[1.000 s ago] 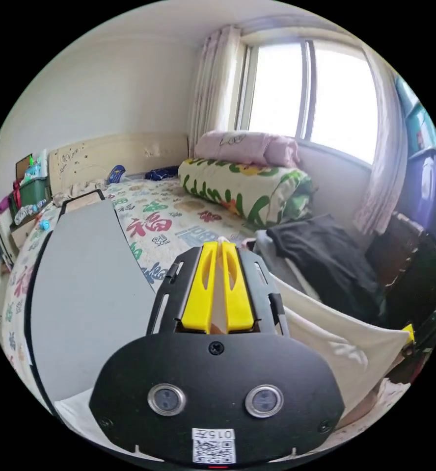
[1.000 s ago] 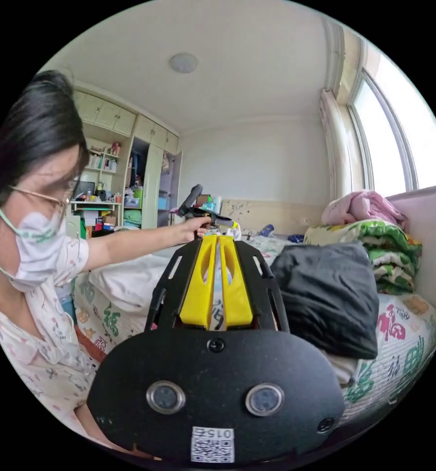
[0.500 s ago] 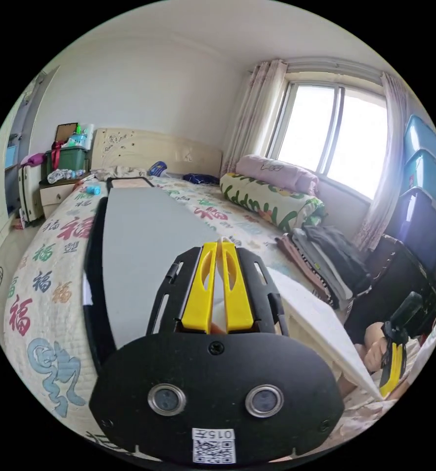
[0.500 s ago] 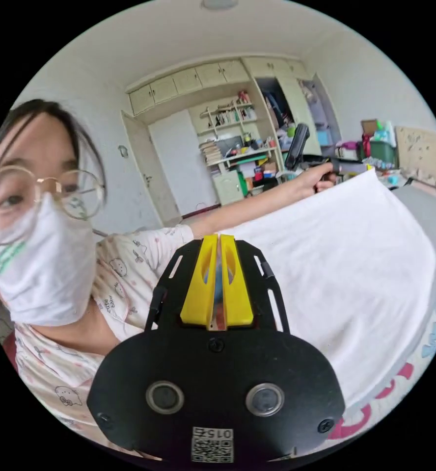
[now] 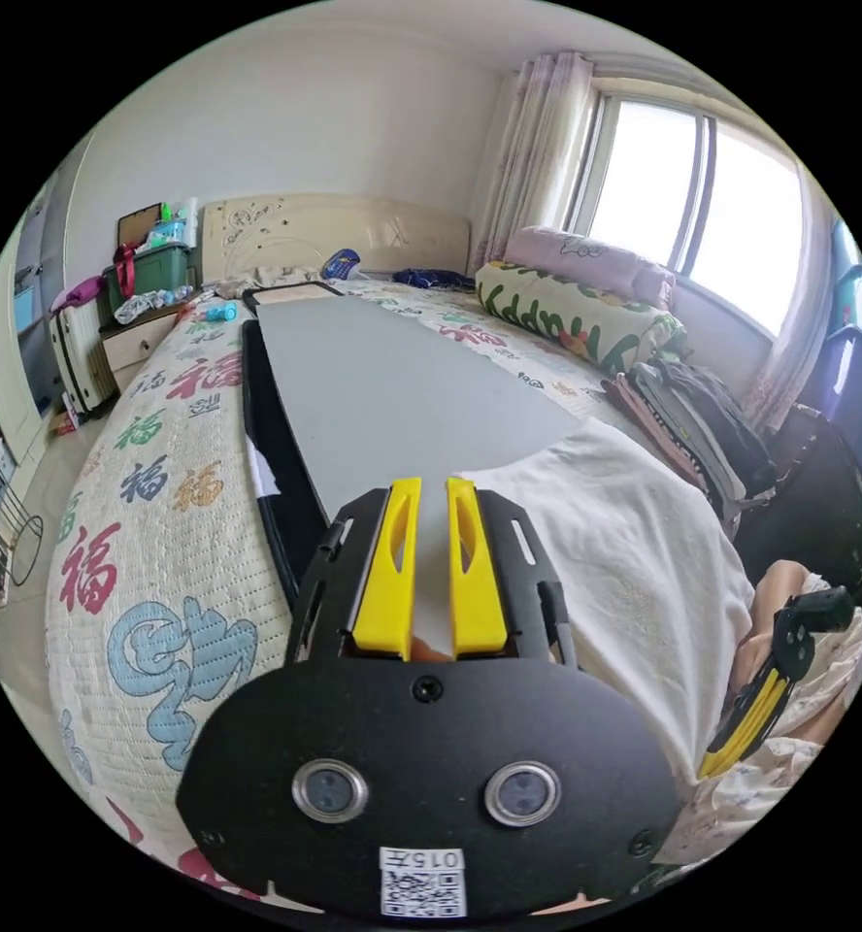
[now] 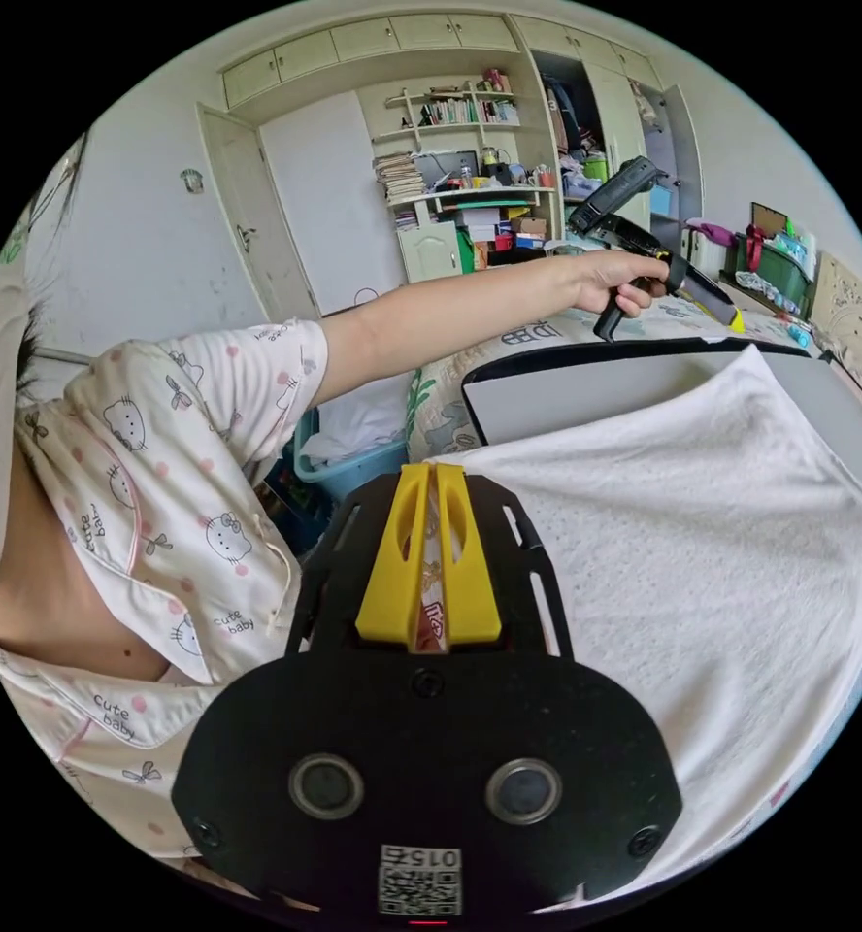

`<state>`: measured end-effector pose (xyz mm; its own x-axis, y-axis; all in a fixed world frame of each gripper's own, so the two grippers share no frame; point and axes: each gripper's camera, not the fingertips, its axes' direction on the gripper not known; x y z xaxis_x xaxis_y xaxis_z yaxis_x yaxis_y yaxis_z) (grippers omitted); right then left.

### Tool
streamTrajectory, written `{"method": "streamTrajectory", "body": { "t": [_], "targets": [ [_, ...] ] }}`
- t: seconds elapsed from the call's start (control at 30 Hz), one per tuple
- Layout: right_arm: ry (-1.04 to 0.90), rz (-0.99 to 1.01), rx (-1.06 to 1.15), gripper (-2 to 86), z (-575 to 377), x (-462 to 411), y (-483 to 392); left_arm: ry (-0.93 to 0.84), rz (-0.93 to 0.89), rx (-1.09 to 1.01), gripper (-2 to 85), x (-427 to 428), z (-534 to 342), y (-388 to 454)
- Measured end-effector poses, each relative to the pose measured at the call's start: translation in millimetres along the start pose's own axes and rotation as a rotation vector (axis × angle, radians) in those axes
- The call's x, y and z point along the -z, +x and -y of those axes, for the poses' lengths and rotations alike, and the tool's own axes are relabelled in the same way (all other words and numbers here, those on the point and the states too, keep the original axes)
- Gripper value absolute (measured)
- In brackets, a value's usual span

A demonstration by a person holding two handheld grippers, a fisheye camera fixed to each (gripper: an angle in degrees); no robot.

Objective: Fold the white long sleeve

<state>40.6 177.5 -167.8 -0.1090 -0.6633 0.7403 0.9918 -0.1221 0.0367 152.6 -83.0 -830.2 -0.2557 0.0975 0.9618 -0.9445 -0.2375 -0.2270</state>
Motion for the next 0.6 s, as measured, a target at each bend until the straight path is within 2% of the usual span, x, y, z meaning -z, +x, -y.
{"method": "streamTrajectory", "body": {
  "t": [0.03, 0.13, 0.27, 0.33, 0.47, 0.6],
  "targets": [
    [0.004, 0.017, -0.011, 0.4, 5.6, -2.6, 2.1, 0.025, 0.021, 0.007, 5.2, 2.4, -0.6, -8.8],
    [0.005, 0.057, -0.027, 0.7, 20.4, -9.3, 8.7, 0.054, -0.091, 0.030, 7.7, -2.9, 6.1, -28.6],
    [-0.008, -0.010, 0.046, 1.3, 39.7, -24.0, -3.1, -0.030, -0.217, 0.003, 13.0, -52.1, 42.6, -10.4],
    [-0.031, 0.009, 0.089, 1.7, 45.7, -31.7, -8.1, -0.117, -0.190, -0.022, 12.0, -83.2, 64.4, 3.7],
    [-0.138, 0.227, 0.158, 3.6, 59.0, -55.3, -15.0, -0.258, -0.024, -0.121, 7.4, -133.5, 104.2, 28.1],
    [-0.075, 0.287, 0.189, 5.7, 71.3, -37.4, -15.2, -0.253, 0.015, -0.137, 7.8, -132.9, 135.3, 27.0]
  ]
}}
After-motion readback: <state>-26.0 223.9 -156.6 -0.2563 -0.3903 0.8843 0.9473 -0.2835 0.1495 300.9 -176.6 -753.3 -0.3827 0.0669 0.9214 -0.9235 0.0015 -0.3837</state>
